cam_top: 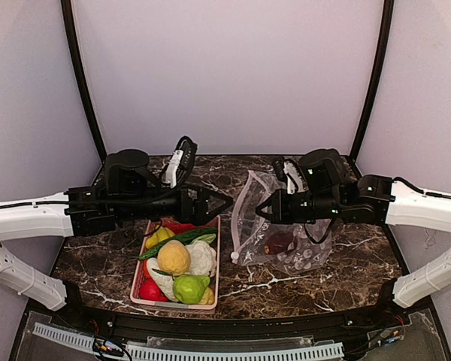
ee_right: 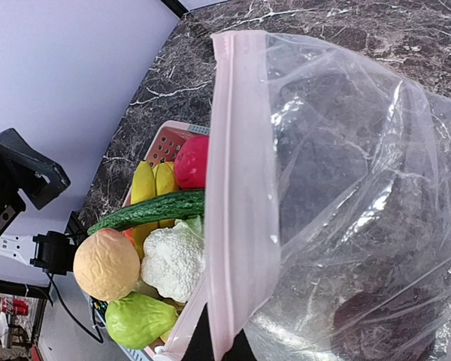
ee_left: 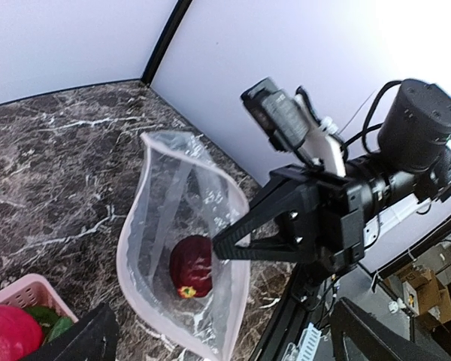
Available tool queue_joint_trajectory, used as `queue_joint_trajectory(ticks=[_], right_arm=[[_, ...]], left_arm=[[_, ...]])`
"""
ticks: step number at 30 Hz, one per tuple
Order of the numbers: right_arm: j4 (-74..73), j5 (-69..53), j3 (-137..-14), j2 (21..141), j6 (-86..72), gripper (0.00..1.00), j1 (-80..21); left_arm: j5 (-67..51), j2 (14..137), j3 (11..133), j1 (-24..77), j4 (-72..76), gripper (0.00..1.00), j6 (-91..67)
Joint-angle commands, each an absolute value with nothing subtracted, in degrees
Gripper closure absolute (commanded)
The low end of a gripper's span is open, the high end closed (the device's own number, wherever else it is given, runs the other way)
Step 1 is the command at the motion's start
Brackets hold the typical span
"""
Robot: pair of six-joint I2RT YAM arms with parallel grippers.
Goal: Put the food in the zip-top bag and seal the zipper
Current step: Place the fake fruit in the zipper food storage bag, then pick up the fake fruit from the bin.
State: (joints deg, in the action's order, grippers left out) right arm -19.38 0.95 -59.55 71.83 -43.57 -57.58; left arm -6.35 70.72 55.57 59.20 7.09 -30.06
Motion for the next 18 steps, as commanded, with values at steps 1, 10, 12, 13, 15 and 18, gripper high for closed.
queue_joint_trajectory(ticks=[1, 10, 12, 13, 15, 18], right_arm=[[-19.5, 2.2, -59.5, 71.0, -42.7, 1.00, -57.2], [-20.8, 3.8, -58.9, 69.2, -42.5, 1.00, -57.2], [-20.9, 4.0, -59.1, 69.7, -42.3, 1.00, -57.2], [-20.9, 3.9, -59.3, 69.9, -42.2, 1.00, -57.2], [-21.1, 3.7, -59.8, 70.4, -41.7, 1.00, -57.2], [-21.5, 3.7, -60.3, 70.8, -41.6, 1.00, -57.2]], left_arm=[[-1.7, 70.1, 56.8, 59.3, -6.5, 0.01, -28.0], [10.4, 64.3, 61.6, 59.3, -38.2, 0.01, -29.8], [10.7, 62.8, 61.2, 59.3, -42.2, 0.01, -32.1], [10.8, 62.2, 61.0, 59.3, -42.8, 0.01, -32.8], [10.0, 62.0, 60.8, 59.3, -44.8, 0.01, -34.9], [9.4, 61.6, 59.8, 59.3, -46.5, 0.01, -38.6]])
